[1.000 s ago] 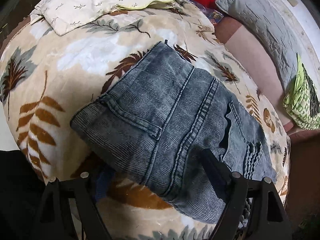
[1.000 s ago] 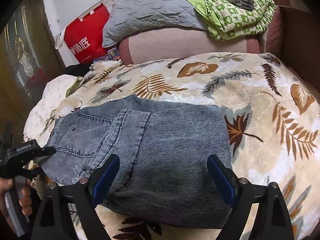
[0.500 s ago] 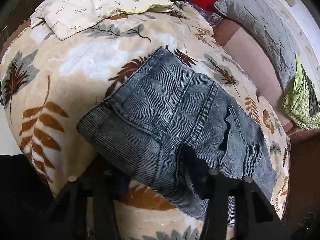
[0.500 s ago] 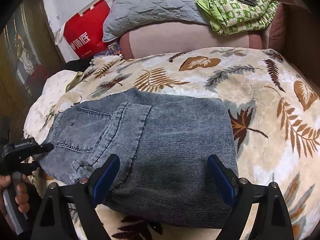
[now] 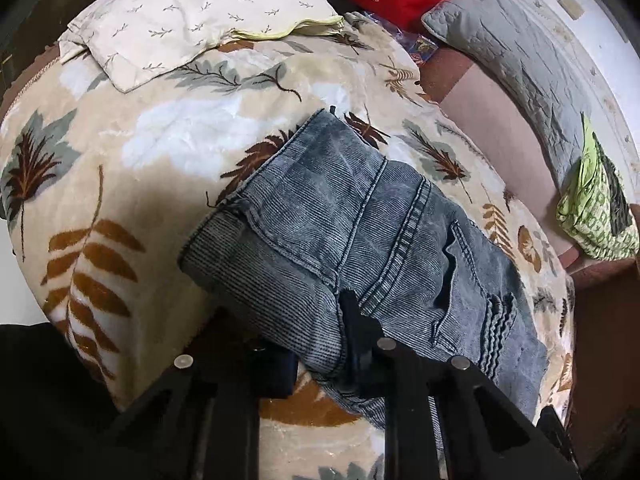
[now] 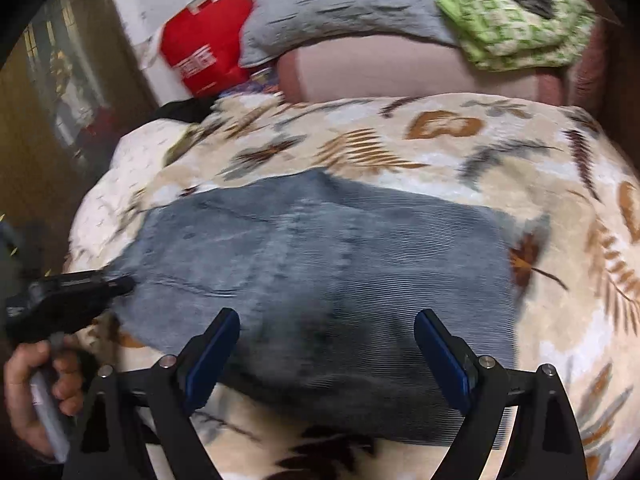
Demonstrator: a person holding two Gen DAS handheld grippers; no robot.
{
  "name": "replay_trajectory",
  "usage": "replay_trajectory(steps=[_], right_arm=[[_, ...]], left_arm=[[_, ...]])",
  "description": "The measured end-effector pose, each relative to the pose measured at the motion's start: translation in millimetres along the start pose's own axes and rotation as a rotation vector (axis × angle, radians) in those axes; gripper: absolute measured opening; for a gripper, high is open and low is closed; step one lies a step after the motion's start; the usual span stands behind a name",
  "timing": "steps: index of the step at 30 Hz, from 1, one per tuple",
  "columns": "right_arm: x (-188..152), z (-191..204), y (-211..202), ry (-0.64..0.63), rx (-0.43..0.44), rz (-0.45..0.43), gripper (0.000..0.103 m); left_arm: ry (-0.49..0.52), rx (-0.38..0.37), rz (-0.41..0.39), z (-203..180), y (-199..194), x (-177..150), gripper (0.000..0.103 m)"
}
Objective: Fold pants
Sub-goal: 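Fold the jeans again with the left gripper and press the stack flat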
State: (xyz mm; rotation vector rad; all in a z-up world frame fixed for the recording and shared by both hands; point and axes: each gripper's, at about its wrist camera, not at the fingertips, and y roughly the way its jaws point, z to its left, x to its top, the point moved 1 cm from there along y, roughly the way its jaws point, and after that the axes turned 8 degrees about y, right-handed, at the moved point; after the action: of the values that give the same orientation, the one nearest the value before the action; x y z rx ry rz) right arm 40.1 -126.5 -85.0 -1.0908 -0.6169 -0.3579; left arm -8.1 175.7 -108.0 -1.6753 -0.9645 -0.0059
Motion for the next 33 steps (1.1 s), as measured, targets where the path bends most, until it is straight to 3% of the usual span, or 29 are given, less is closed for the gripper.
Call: replay_trajectory(steps=[8,11,12,14,19,28,33], right_arm=[[51,83,44,-0.252,-0.108,0.113,0.091],[56,101,88,-0.369,-0.214,0.199,0.091],[48,105,115,-0.439,-0.280,0.274,0.091],[34,104,142,-0.507,-0.330,0.386,0.091],[55,79,95,-0.290,-0.190,0.275,0.091],[24,-31,9,-0.050,-0.131,0.147,0.091],[13,-97,-31,0.159,-0.099,0.030,0.091]], left_arm=[[-0.002,-0.028,0.006,5,1,-1,0.020],[-0.002,-0.028,0.005,5,1,-1,0.020],[-0.001,-0.027,0.007,4,1,-1,0.020],[0.004,-0.027,0.007,4,1,-1,0.020],[0.013,-0.022,0.004,4,1,-1,0.020],[0.037,0.018,-0.026,-8,-10,0,0.019],[0.118,0.052,-0.104,-41,-35,8,0.018]])
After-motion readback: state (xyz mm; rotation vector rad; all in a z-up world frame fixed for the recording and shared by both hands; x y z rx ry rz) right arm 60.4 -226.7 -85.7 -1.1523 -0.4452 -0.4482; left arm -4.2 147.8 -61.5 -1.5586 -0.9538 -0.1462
